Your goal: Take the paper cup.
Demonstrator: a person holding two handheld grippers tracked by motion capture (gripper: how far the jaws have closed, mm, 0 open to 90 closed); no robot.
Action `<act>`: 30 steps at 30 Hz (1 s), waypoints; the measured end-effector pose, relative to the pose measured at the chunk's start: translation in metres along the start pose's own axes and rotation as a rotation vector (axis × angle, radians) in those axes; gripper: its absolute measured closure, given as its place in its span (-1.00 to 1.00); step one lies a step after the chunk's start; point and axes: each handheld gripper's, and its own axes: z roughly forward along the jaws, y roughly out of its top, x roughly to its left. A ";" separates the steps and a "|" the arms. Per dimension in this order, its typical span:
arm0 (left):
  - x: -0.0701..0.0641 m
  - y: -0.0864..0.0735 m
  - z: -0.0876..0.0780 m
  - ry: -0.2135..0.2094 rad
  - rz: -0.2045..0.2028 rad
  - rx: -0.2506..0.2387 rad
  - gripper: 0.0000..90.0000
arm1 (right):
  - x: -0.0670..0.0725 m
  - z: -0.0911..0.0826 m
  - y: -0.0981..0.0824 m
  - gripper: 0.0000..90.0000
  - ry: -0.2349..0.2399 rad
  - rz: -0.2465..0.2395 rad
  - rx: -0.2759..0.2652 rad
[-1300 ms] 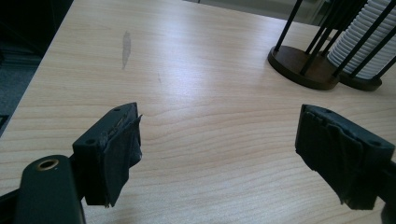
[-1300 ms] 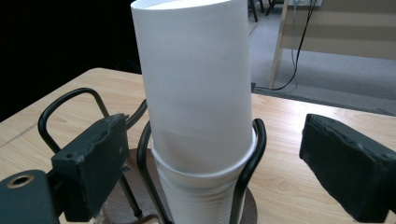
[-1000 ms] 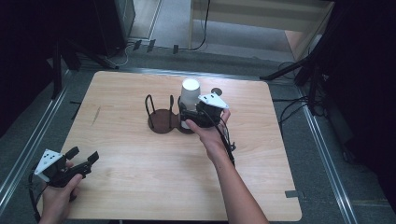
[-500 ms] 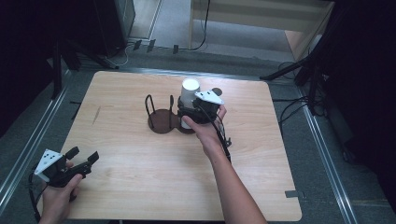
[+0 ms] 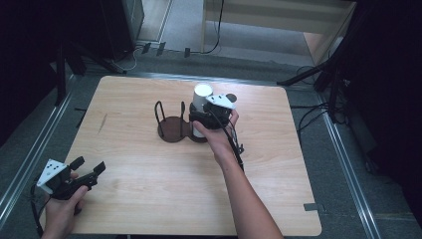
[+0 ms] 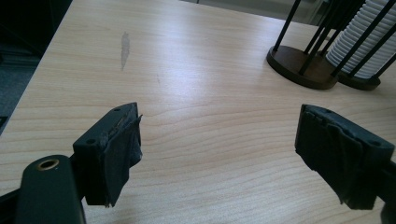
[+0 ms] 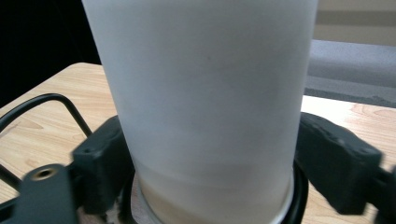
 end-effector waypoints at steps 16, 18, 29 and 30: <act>0.000 0.000 0.000 -0.002 0.006 0.003 -0.66 | 0.002 -0.003 0.003 -0.44 0.004 -0.023 -0.036; 0.000 0.000 0.000 -0.002 0.006 0.003 -0.66 | 0.002 -0.005 0.006 -0.44 0.007 -0.022 -0.048; -0.001 0.000 0.000 -0.002 0.008 0.004 -0.66 | 0.002 -0.011 0.016 -0.41 0.012 -0.033 -0.081; -0.001 0.000 0.001 -0.002 0.008 0.003 -0.66 | 0.002 -0.012 0.018 -0.41 0.011 -0.036 -0.084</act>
